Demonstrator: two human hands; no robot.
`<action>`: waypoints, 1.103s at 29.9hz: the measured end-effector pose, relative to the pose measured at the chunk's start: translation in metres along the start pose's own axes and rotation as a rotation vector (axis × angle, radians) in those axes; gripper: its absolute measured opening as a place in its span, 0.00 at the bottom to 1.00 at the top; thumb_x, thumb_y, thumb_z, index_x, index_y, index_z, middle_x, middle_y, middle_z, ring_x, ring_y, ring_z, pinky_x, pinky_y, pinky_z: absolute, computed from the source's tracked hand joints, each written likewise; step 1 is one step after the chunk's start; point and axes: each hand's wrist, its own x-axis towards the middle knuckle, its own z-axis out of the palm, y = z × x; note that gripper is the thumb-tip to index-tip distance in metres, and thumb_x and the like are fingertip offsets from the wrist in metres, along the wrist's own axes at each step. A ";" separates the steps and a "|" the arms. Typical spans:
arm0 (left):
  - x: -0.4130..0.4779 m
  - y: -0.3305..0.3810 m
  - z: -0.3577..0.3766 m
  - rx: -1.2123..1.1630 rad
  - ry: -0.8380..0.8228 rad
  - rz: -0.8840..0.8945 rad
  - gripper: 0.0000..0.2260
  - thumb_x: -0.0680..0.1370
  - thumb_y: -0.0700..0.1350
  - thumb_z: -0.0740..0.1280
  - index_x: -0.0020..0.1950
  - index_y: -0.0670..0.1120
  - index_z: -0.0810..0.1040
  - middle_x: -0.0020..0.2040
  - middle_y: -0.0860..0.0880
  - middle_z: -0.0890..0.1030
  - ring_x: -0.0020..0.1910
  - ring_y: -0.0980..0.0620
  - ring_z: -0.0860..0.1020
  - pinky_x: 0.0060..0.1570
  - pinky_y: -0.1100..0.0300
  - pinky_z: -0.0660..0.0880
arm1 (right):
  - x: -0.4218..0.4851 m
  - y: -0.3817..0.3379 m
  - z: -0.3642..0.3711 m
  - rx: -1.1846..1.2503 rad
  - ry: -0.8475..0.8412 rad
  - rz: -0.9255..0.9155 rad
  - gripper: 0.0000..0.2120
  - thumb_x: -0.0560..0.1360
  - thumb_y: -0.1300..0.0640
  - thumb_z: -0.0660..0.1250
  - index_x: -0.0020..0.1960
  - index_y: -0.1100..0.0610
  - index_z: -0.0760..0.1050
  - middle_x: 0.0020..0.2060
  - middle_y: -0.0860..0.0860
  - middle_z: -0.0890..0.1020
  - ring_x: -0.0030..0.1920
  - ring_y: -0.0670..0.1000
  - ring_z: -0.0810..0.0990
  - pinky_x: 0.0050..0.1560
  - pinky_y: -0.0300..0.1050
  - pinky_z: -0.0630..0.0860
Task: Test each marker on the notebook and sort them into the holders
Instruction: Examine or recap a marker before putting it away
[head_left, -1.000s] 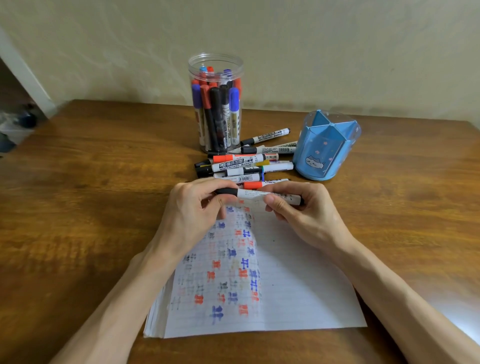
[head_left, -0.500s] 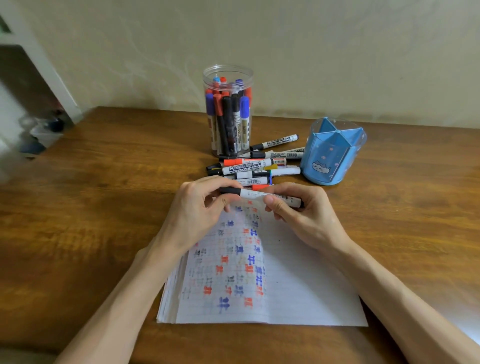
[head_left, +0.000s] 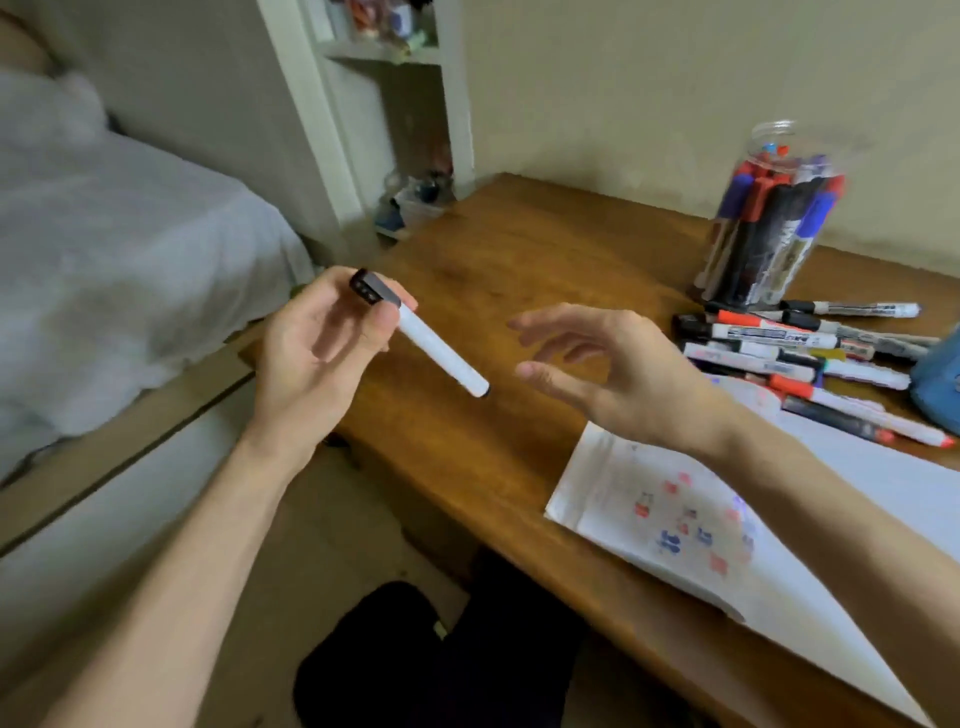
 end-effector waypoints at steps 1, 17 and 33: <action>-0.010 -0.002 -0.015 0.021 0.019 -0.020 0.05 0.84 0.44 0.66 0.56 0.46 0.80 0.54 0.46 0.82 0.50 0.50 0.79 0.55 0.54 0.75 | 0.010 -0.005 0.011 -0.004 -0.030 -0.027 0.20 0.80 0.47 0.72 0.71 0.50 0.78 0.62 0.42 0.83 0.57 0.38 0.82 0.59 0.40 0.81; -0.162 -0.047 -0.107 0.038 0.093 -0.388 0.14 0.79 0.50 0.68 0.58 0.41 0.82 0.55 0.45 0.84 0.58 0.44 0.82 0.59 0.58 0.77 | 0.063 -0.060 0.125 0.037 -0.257 -0.223 0.17 0.82 0.50 0.69 0.71 0.48 0.78 0.65 0.44 0.81 0.59 0.43 0.82 0.61 0.48 0.81; -0.039 -0.010 0.043 -0.064 -0.155 -0.121 0.09 0.80 0.45 0.67 0.55 0.43 0.83 0.49 0.49 0.85 0.51 0.46 0.84 0.50 0.64 0.78 | -0.032 0.015 0.005 -0.036 0.149 0.103 0.12 0.82 0.56 0.71 0.65 0.50 0.83 0.56 0.44 0.86 0.53 0.41 0.84 0.55 0.43 0.82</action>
